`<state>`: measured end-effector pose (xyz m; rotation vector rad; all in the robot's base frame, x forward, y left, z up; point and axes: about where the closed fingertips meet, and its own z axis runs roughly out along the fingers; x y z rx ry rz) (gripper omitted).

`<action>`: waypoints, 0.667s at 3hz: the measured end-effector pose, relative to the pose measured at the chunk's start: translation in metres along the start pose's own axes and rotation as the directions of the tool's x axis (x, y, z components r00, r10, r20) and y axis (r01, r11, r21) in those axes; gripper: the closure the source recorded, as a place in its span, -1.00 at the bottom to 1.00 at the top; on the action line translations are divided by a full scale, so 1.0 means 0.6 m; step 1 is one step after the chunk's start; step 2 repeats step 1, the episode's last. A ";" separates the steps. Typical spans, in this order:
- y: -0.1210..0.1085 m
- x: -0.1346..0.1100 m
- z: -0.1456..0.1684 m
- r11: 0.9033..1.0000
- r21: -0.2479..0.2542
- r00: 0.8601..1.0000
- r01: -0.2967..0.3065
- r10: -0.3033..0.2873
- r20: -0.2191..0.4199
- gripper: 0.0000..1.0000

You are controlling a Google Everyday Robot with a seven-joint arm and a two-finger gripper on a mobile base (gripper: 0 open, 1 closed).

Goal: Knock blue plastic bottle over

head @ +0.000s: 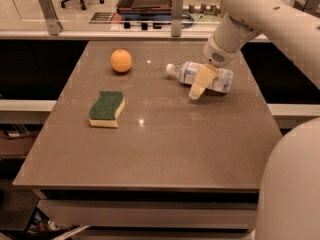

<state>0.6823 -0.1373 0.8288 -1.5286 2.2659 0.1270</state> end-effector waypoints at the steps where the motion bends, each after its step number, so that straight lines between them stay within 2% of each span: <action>1: 0.000 0.000 0.000 1.000 0.000 1.000 0.000 0.000 0.000 -1.00; 2: 0.000 0.000 0.000 1.000 0.000 1.000 0.000 0.000 0.000 -1.00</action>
Offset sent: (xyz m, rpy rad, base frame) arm 0.0000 0.0000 0.0000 0.0000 0.0000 0.0000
